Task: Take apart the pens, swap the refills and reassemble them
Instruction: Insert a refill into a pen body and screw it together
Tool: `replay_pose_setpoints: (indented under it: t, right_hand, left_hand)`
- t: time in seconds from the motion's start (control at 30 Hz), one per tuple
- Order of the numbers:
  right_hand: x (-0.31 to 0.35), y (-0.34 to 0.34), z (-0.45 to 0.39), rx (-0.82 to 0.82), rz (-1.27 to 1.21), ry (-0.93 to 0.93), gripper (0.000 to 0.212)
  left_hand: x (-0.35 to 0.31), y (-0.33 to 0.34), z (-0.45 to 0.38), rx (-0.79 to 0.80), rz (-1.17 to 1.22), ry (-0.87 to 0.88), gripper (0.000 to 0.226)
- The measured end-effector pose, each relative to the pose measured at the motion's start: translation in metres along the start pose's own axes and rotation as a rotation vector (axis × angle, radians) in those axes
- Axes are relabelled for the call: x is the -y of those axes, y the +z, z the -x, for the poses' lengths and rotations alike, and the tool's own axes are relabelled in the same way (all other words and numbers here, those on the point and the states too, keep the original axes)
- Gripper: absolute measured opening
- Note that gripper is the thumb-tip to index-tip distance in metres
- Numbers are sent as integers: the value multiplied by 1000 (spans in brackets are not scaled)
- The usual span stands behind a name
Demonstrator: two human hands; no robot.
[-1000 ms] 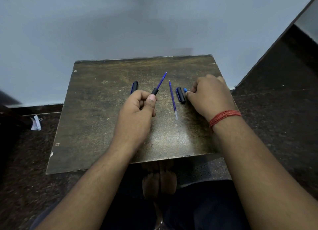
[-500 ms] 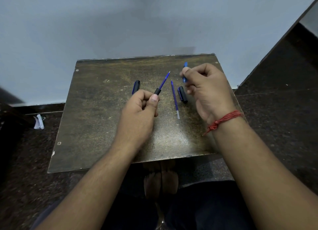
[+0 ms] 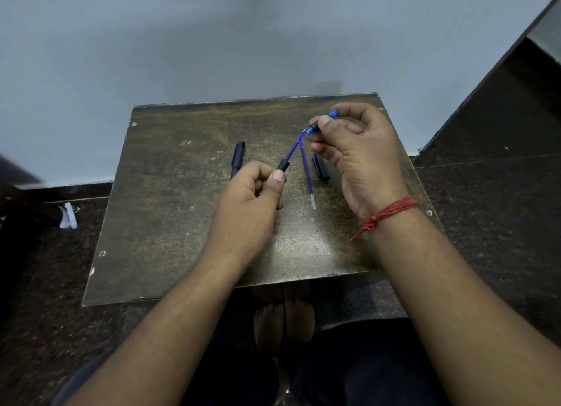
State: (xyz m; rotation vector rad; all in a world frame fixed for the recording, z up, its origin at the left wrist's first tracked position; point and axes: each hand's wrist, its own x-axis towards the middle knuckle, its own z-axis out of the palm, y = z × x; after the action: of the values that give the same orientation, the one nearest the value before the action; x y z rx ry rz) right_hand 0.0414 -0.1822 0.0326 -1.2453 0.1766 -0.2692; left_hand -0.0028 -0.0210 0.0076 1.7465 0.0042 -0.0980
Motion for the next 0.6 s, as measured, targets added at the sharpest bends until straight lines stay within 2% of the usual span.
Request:
replay_pose_setpoints:
  t: [0.27,0.6]
  right_hand:
    - [1,-5,-2,-22,34,-26,21]
    - [2,-3,0,33,36,12,18]
  left_hand:
    - [2,0,-1,2,9,5,19]
    - [4,0,-1,14,6,12,19]
